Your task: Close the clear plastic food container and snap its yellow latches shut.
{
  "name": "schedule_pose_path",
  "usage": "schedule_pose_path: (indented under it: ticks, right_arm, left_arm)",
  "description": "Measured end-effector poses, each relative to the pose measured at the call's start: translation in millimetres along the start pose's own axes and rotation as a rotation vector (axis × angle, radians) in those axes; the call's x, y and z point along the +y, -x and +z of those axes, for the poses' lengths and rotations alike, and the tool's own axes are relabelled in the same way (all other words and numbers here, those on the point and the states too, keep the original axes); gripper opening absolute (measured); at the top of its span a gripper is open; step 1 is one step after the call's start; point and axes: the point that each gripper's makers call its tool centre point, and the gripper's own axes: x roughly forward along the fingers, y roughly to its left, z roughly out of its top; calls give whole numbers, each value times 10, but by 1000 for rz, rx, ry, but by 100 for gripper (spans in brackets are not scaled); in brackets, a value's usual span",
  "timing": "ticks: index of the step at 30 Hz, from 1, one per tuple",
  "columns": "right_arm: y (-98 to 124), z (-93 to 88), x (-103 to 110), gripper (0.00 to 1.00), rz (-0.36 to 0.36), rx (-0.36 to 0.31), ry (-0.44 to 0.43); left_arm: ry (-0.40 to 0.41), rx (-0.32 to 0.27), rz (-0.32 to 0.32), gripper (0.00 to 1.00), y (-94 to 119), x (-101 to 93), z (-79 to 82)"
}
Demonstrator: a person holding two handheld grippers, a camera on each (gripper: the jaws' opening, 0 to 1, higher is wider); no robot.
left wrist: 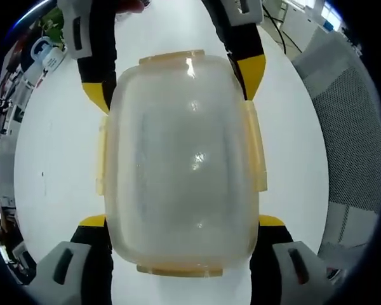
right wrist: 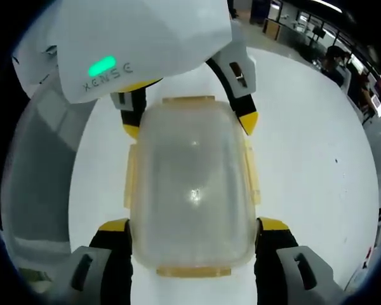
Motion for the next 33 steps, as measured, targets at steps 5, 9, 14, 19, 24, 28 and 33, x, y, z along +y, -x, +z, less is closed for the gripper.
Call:
schedule_pose_path:
  ticks: [5, 9, 14, 19, 24, 28, 33]
  right_arm:
    - [-2, -1, -40, 79, -1, -3, -5]
    - [-1, 2, -40, 79, 2, -7, -4]
    - [-6, 1, -44, 80, 2, -5, -5]
    - [-1, 5, -44, 80, 0, -6, -6]
    - [6, 8, -42, 80, -5, -8, -5]
    - [5, 4, -44, 80, -4, -1, 5]
    - [14, 8, -41, 80, -5, -14, 4]
  left_arm:
    - [0, 1, -6, 92, -11, 43, -6]
    - [5, 2, -13, 93, -16, 41, -9]
    - [8, 7, -16, 93, -18, 36, -13]
    - [13, 0, -18, 93, -18, 36, -12]
    - [14, 11, -19, 93, -21, 38, -17]
    - [16, 8, -15, 94, -17, 45, -16]
    - [28, 4, -6, 93, -8, 45, -18]
